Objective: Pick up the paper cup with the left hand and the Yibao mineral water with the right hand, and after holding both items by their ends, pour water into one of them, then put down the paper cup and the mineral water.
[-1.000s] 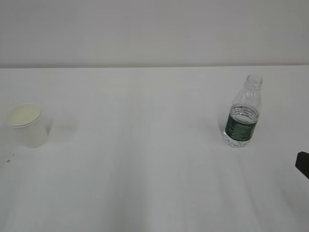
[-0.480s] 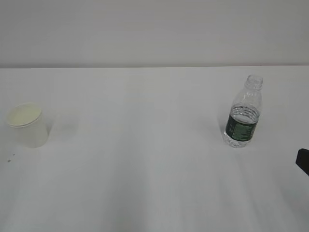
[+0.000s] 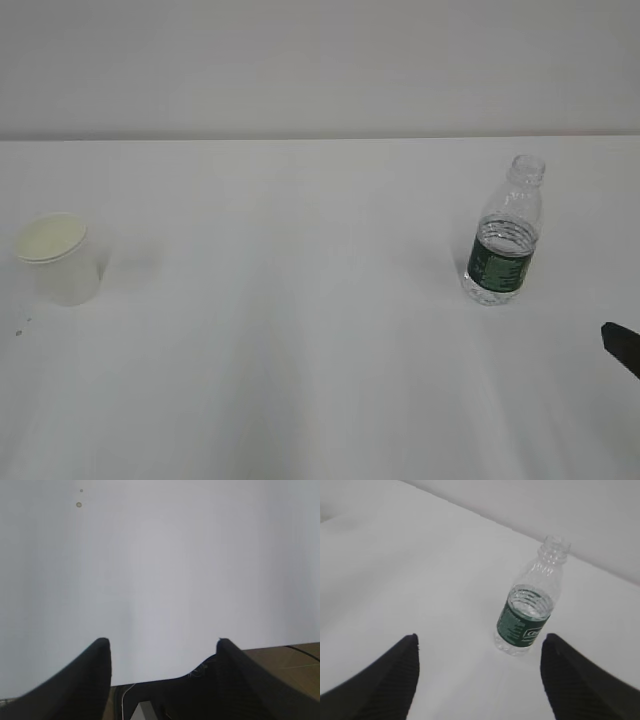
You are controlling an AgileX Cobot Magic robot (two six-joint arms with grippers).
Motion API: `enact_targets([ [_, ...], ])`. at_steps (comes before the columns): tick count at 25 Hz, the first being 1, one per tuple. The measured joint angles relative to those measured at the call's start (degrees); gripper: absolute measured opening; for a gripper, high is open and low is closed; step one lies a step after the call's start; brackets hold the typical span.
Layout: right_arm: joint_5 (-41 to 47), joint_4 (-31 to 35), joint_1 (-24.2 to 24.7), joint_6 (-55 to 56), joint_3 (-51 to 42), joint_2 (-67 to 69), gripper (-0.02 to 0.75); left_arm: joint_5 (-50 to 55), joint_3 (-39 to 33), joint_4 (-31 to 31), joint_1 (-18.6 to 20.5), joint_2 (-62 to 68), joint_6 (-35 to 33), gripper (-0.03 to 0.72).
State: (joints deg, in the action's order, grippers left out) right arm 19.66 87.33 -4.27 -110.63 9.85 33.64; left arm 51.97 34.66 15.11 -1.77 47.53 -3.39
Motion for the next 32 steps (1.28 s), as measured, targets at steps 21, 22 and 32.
enact_targets([
  [21,-9.38,13.05,0.00,-35.29,2.38,0.10,0.572,-0.18,0.00,0.00,0.00,0.10,0.00,0.480],
  [22,-9.46,13.35,0.00,-30.56,2.65,0.10,0.572,-0.18,0.00,0.00,0.00,0.09,0.00,0.480],
  [32,-11.57,14.43,0.00,54.50,3.61,0.10,0.571,-0.27,0.00,0.00,0.00,0.22,0.00,0.477],
])
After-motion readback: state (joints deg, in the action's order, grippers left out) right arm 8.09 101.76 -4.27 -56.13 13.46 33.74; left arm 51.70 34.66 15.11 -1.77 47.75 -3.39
